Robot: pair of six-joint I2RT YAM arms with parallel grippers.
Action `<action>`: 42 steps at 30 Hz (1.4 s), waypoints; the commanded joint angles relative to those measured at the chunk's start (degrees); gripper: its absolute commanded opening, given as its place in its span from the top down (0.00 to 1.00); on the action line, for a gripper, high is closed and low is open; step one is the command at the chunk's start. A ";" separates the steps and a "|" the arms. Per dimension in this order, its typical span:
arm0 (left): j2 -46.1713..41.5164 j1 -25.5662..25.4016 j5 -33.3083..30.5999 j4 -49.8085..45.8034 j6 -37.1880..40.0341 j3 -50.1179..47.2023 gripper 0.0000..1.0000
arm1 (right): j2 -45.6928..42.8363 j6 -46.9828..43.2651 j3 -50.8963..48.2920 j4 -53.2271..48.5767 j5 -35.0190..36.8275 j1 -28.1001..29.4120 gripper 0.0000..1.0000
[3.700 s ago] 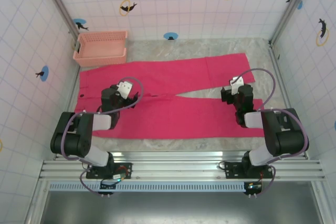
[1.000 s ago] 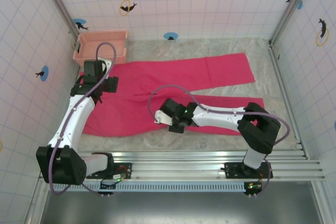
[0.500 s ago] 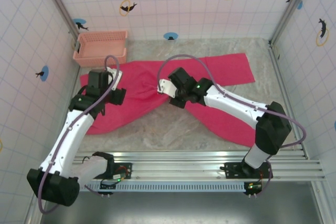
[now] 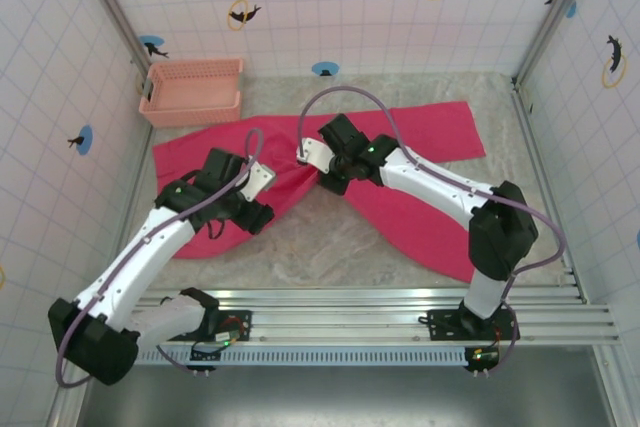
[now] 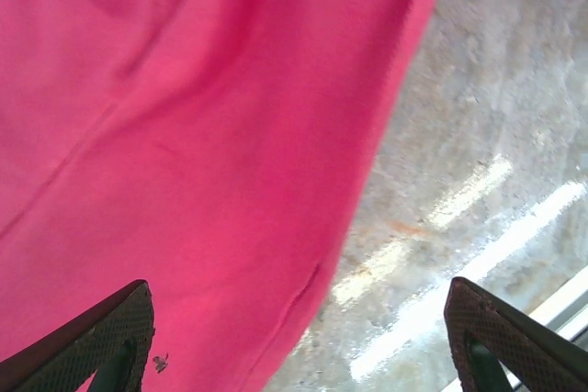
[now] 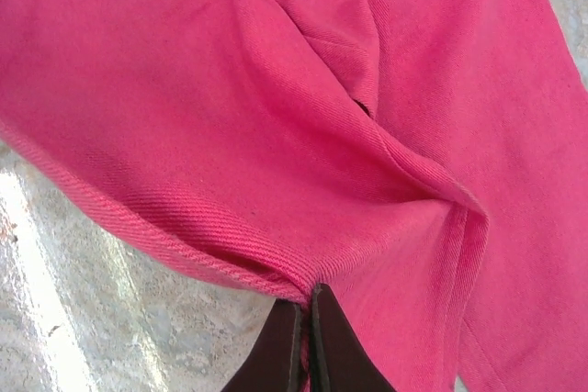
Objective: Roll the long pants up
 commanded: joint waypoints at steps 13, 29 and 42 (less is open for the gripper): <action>9.85 -1.07 2.12 -1.47 -0.65 1.78 0.15 | -0.63 3.18 3.16 1.79 -1.56 -3.58 1.00; 21.82 5.50 -14.81 -5.05 -2.50 9.73 1.00 | -2.17 3.41 3.14 1.71 -5.10 -7.60 1.00; 34.95 12.02 -22.72 -7.89 8.90 34.46 1.00 | 10.70 0.69 22.09 -12.10 -8.76 -10.68 1.00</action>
